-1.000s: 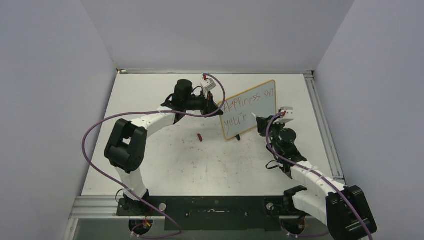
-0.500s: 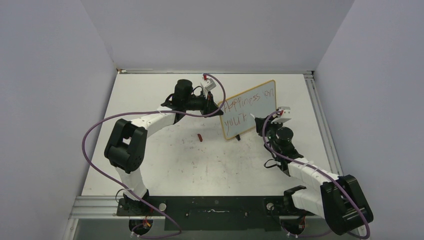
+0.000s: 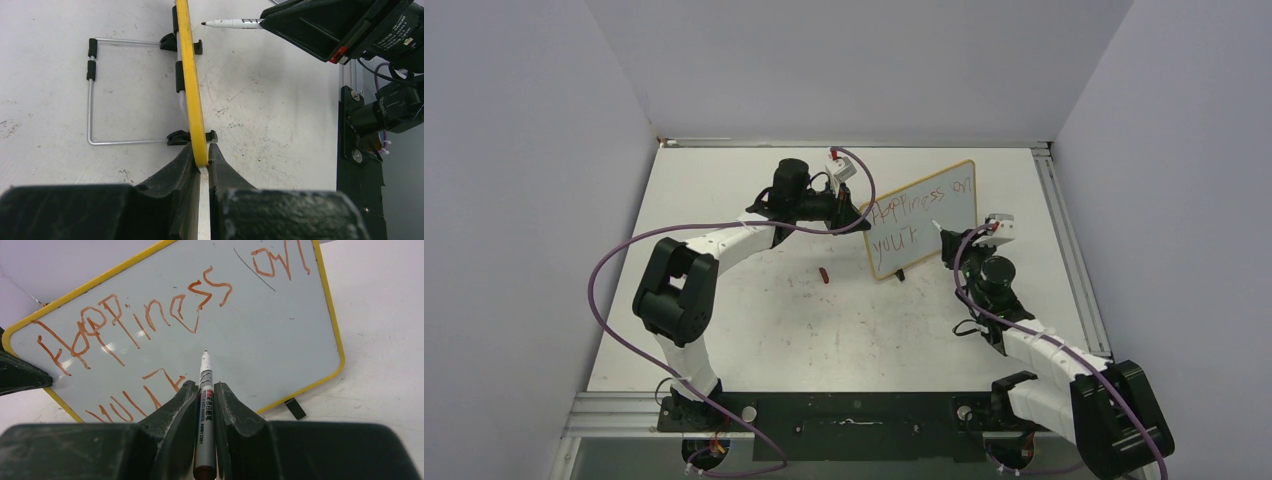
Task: Write a sentence on the whiteboard
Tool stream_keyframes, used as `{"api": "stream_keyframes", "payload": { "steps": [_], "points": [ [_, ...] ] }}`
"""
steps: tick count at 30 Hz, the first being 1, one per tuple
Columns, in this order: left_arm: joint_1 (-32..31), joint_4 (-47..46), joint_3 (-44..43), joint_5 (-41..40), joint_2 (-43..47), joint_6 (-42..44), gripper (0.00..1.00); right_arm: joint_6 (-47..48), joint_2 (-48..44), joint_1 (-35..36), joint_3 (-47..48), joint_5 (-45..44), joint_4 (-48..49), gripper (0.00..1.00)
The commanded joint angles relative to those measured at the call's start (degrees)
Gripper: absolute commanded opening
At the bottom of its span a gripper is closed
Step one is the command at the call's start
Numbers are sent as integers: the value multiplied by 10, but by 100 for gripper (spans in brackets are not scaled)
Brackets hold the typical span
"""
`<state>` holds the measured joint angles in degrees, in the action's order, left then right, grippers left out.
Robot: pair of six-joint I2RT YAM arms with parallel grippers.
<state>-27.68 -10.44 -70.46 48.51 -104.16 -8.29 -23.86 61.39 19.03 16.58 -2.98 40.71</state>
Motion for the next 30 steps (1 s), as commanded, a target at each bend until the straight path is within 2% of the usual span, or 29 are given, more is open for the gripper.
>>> {"api": "stream_keyframes", "payload": {
  "steps": [1, 8, 30],
  "points": [
    [-14, 36, -11, 29, 11, 11, 0, -3, 0, -6, 3, -17, 34, 5],
    [-16, 36, -11, 29, 12, 12, 0, 0, 38, -7, 14, -15, 55, 5],
    [-17, 32, -10, 32, 19, 9, 0, -11, 81, -5, -31, -32, 1, 5]
  ]
}}
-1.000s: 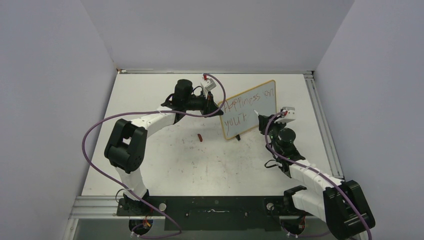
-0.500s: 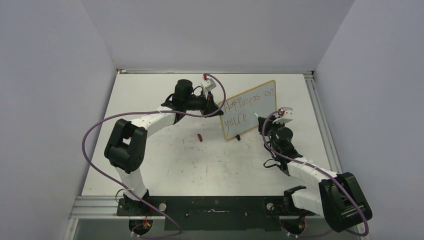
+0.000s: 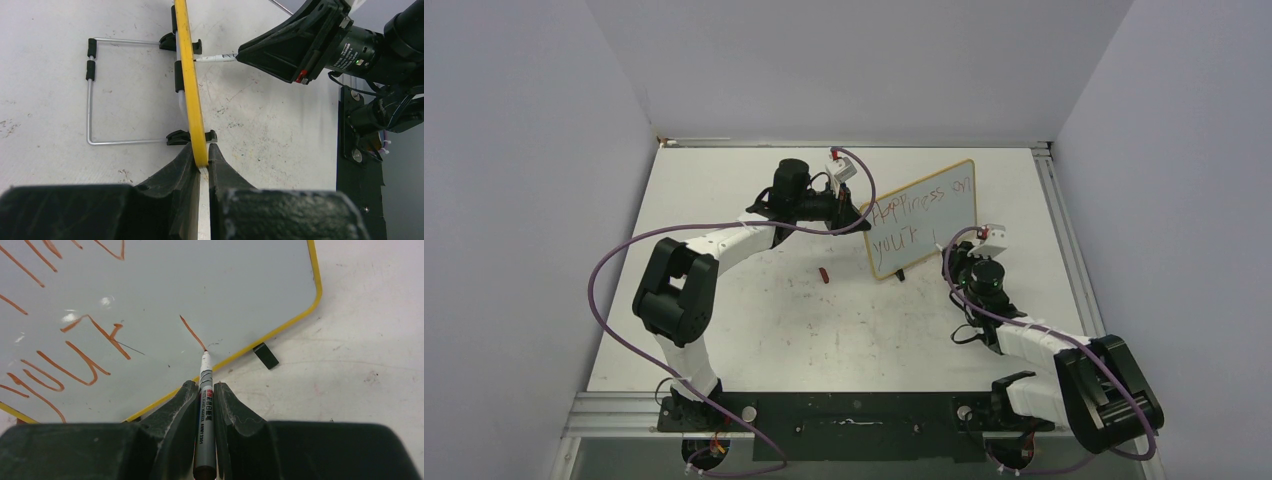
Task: Write a sentence on the whiteboard
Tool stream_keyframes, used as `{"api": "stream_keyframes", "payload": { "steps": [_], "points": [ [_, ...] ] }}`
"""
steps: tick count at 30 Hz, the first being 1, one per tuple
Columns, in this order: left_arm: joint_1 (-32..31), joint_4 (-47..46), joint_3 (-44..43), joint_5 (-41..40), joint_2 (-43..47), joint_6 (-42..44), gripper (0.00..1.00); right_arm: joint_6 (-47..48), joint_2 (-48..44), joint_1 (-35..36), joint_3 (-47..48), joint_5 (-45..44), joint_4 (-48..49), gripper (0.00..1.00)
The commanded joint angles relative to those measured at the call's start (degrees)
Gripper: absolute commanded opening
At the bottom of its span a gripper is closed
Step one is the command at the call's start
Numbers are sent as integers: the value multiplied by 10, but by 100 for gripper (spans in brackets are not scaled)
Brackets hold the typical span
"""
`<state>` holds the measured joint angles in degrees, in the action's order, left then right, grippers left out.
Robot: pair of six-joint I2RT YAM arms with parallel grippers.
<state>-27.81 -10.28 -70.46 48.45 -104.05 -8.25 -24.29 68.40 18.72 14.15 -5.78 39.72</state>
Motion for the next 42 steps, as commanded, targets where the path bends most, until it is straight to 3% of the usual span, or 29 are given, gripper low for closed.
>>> {"api": "stream_keyframes", "payload": {
  "steps": [1, 7, 17, 28, 42],
  "points": [
    [-15, 30, -10, 33, 17, 9, 0, -9, 12, -2, -8, -4, 10, 5],
    [-15, 30, -10, 33, 19, 8, 0, -12, 7, -2, -3, -5, -13, 5],
    [-15, 29, -10, 32, 17, 8, 0, -7, -82, -2, 9, 4, -12, 5],
    [-15, 29, -10, 32, 18, 8, 0, 2, -25, -3, 49, 14, 57, 5],
    [-15, 29, -10, 33, 16, 8, 0, 4, -6, -3, 60, -26, 48, 5]
  ]
}}
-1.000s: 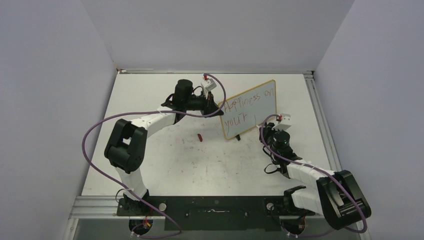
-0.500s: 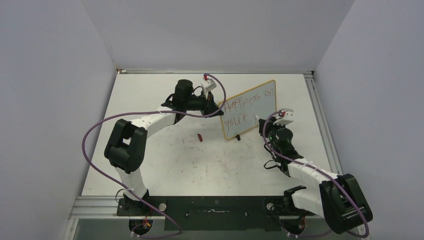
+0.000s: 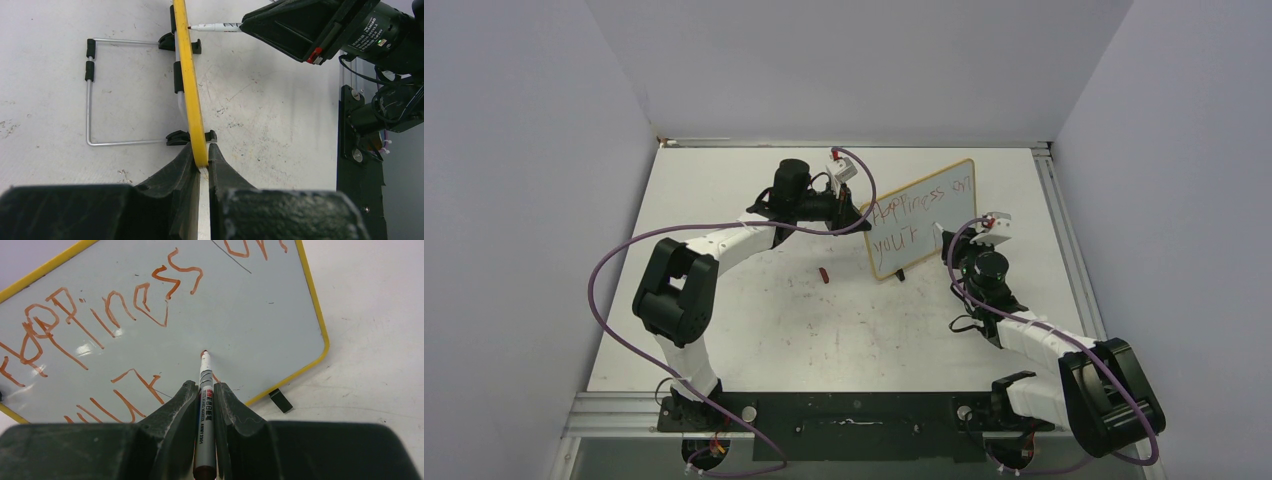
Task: Write a sentence on the whiteboard
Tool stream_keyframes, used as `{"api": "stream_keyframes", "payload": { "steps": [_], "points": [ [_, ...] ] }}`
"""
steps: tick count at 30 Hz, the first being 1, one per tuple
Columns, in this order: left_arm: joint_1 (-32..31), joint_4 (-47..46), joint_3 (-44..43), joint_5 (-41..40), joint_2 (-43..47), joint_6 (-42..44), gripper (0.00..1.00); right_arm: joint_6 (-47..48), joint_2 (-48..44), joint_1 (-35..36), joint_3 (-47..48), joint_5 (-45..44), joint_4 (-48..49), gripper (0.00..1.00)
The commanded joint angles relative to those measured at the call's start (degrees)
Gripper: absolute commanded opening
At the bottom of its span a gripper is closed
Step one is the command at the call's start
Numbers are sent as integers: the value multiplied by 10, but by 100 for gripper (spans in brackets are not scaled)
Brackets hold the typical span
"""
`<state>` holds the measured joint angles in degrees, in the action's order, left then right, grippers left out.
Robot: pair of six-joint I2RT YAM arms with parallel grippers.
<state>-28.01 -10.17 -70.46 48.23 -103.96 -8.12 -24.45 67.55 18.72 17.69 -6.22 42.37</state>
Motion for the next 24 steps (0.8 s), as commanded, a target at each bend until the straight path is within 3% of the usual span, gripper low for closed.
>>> {"api": "stream_keyframes", "payload": {
  "steps": [1, 24],
  "points": [
    [-13, 28, -10, 35, 15, 6, 0, 5, 4, -3, 25, -23, 18, 5],
    [-13, 28, -10, 35, 18, 6, 0, -2, 10, -1, 9, 13, -18, 5]
  ]
}}
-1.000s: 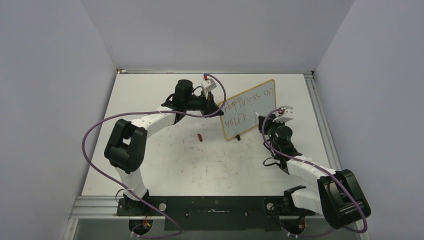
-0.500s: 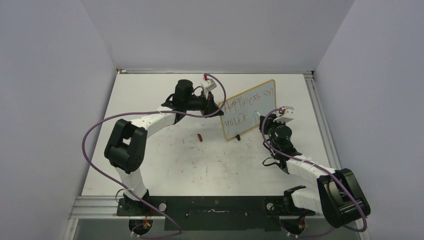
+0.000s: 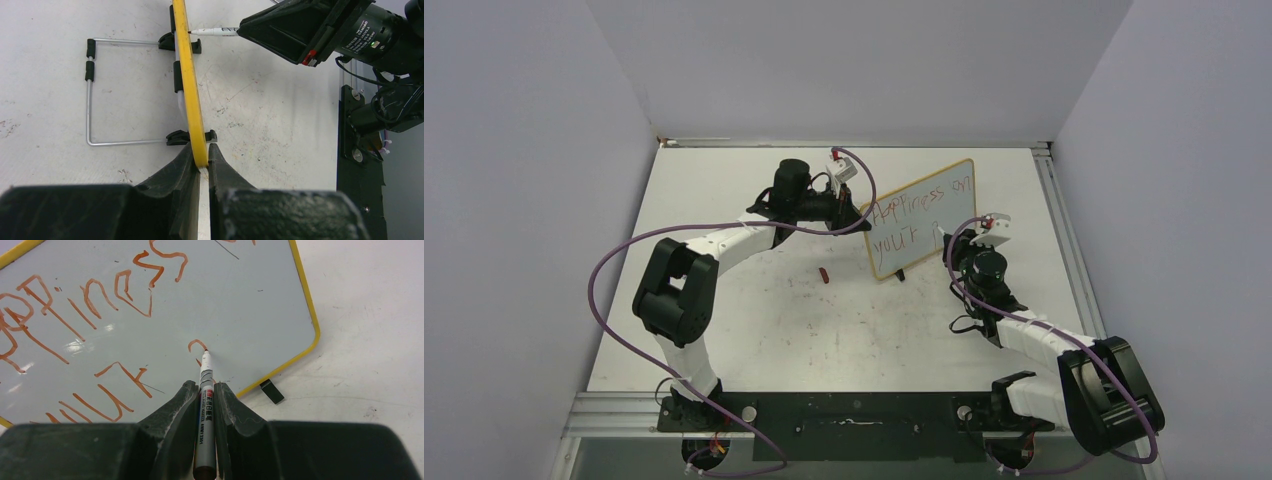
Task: Write a sentence on the whiteboard
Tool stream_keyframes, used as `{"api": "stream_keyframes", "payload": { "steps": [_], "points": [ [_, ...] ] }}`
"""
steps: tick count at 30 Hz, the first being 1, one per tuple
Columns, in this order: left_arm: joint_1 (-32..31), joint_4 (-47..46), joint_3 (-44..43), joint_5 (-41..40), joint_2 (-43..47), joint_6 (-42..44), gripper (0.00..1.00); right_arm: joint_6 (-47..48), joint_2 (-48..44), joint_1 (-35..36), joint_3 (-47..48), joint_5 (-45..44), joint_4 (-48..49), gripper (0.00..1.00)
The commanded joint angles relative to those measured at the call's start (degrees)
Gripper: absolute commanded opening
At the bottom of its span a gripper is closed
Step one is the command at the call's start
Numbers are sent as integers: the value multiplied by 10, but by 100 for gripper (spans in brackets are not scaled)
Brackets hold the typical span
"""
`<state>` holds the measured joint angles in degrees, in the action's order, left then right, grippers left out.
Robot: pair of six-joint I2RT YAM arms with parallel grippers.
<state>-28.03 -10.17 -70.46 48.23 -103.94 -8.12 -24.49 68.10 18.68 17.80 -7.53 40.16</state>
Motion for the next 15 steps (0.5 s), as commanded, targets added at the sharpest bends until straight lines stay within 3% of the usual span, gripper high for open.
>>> {"api": "stream_keyframes", "payload": {
  "steps": [1, 15],
  "points": [
    [-13, 28, -10, 35, 18, 6, 0, -1, 5, 0, 7, 28, 3, 5],
    [-14, 28, -10, 34, 21, 6, 0, 2, -12, 1, 10, 37, -19, 5]
  ]
}}
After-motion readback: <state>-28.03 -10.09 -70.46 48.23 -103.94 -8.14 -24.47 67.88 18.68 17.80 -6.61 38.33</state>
